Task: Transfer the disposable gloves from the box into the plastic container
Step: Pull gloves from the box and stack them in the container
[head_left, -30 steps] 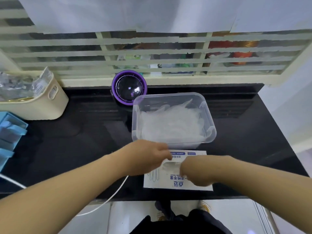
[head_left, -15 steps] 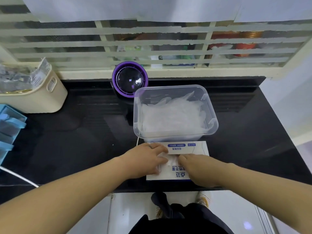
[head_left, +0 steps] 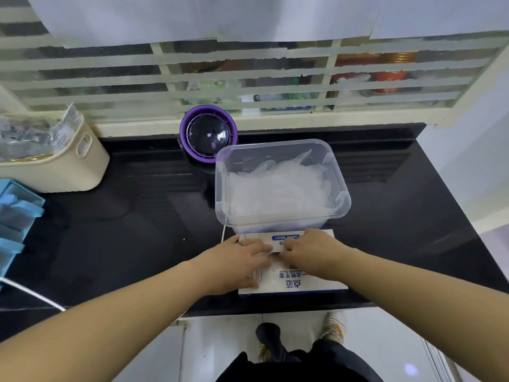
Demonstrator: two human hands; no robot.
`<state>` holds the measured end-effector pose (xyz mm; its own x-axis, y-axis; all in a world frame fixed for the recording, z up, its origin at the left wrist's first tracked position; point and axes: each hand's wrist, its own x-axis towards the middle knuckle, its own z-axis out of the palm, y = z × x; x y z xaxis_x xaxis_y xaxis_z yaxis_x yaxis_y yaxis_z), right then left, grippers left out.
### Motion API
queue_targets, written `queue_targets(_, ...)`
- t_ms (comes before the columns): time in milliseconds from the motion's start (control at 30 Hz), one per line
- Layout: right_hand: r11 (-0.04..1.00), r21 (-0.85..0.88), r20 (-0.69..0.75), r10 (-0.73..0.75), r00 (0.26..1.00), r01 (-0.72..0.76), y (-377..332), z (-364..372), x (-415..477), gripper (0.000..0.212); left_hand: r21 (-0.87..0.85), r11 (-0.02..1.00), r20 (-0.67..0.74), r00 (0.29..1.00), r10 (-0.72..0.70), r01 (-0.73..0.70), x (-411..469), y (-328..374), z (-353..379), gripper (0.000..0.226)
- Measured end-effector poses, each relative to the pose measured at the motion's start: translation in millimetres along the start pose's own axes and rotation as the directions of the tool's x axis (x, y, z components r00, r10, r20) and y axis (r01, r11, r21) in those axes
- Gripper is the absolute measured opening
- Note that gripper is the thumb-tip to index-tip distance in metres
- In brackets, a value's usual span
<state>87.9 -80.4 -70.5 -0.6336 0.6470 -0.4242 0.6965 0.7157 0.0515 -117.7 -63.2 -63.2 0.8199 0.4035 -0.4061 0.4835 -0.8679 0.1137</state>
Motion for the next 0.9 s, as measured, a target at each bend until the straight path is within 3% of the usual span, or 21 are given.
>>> queue_targets(133,0.999,0.029,-0.06,-0.014,0.998,0.015,2.9,3.4,3.0,0.018,-0.034,0.999,-0.012,1.0,-0.017,0.016,-2.7,1.1,-0.2,0.054)
queue_targets(200,0.997,0.076,-0.185,-0.009,0.983,0.024,5.6,8.6,0.8,0.012,-0.04,0.999,-0.008,1.0,-0.025,0.024,-3.4,2.2,-1.6,0.052)
queue_targets(367,0.959,0.28,-0.516,0.104,0.85,0.053,-2.1,-5.6,-19.8,0.03,-0.073,0.996,0.019,0.998,-0.057,0.058,-4.1,3.3,-5.5,0.052)
queue_targets(433,0.903,0.421,-0.59,0.2,0.782,0.086,-6.2,-19.7,-27.8,0.025,-0.092,0.993,0.016,0.998,-0.066,0.067,-3.9,3.4,-7.0,0.053)
queue_targets(600,0.718,0.69,-0.587,0.482,0.65,0.09,0.9,-43.1,-38.7,0.011,-0.064,0.993,0.027,0.995,-0.094,0.096,-5.0,7.7,-15.8,0.056)
queue_targets(767,0.598,0.798,-0.565,0.695,0.444,0.079,15.9,-83.1,-49.5,0.01,-0.072,0.993,0.109,0.99,-0.087,0.096,-5.6,10.3,-25.9,0.053)
queue_targets(833,0.563,0.822,-0.544,0.731,0.412,0.087,25.7,-103.4,-54.1,0.011,-0.188,0.973,0.156,0.982,-0.104,0.133,-7.2,14.0,-38.5,0.05)
queue_targets(900,0.559,0.827,-0.526,0.727,0.442,0.065,35.3,-121.2,-59.2,0.013,-0.424,0.876,0.21,0.966,-0.149,0.228,-12.0,16.0,-60.4,0.044)
